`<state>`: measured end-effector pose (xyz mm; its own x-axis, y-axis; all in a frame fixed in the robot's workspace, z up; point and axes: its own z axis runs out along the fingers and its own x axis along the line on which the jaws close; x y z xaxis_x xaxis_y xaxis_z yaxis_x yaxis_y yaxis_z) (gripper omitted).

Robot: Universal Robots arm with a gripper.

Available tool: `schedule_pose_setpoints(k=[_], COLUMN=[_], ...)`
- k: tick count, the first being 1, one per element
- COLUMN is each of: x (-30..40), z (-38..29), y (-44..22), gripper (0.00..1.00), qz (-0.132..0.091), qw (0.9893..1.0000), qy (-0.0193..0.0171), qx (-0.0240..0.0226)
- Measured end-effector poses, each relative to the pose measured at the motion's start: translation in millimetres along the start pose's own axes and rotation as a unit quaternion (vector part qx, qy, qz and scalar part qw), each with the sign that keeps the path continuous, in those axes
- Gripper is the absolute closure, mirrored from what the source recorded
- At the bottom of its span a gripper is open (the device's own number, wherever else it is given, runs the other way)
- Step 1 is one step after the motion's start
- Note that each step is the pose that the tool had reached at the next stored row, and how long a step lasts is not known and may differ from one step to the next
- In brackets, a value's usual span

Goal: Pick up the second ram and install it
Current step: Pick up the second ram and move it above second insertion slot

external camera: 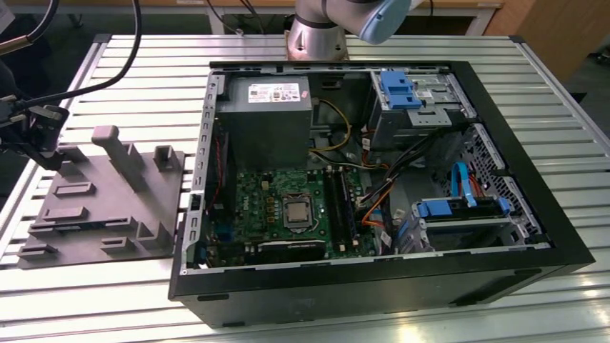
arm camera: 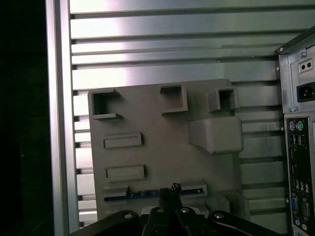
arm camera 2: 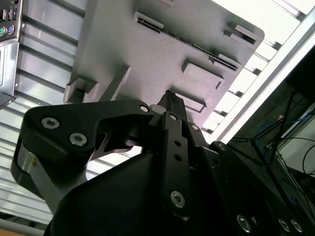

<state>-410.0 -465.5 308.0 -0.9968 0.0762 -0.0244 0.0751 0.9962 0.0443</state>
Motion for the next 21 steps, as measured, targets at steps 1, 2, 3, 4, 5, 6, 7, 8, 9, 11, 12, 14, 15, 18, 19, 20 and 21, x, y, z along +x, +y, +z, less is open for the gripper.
schedule_pose_setpoints(k=[1, 2, 3, 4, 5, 6, 7, 8, 9, 11, 12, 14, 15, 18, 19, 20, 21], x=[0.0, 0.0, 0.0, 0.0, 0.0, 0.0, 0.0, 0.0, 0.0, 0.0, 0.0, 0.0, 0.0, 0.0, 0.0, 0.0, 0.0], z=[0.0, 0.0, 0.0, 0.0, 0.1, 0.1, 0.1, 0.1, 0.1, 0.1, 0.1, 0.1, 0.1, 0.1, 0.1, 0.1, 0.1], y=[0.0, 0.0, 0.0, 0.0, 0.0, 0.0, 0.0, 0.0, 0.0, 0.0, 0.0, 0.0, 0.0, 0.0, 0.0, 0.0, 0.0], gripper=[0.89, 0.89, 0.89, 0.89, 0.89, 0.89, 0.89, 0.89, 0.89, 0.89, 0.89, 0.89, 0.89, 0.89, 0.89, 0.89, 0.89], qz=[0.000, 0.000, 0.000, 0.000, 0.000, 0.000, 0.000, 0.000, 0.000, -0.001, -0.002, -0.008, -0.012, -0.025, -0.031, -0.036, -0.042], qw=[1.0000, 1.0000, 1.0000, 1.0000, 1.0000, 1.0000, 1.0000, 1.0000, 1.0000, 1.0000, 1.0000, 1.0000, 0.9999, 0.9997, 0.9995, 0.9993, 0.9991], qy=[0.0000, 0.0000, 0.0000, 0.0000, 0.0000, 0.0000, 0.0000, 0.0000, 0.0000, 0.0000, 0.0001, 0.0003, 0.0005, 0.0011, 0.0013, 0.0016, 0.0019], qx=[0.0000, 0.0000, 0.0000, 0.0000, 0.0000, 0.0000, 0.0000, 0.0000, 0.0000, 0.0000, -0.0001, -0.0002, -0.0003, -0.0006, -0.0008, -0.0009, -0.0010])
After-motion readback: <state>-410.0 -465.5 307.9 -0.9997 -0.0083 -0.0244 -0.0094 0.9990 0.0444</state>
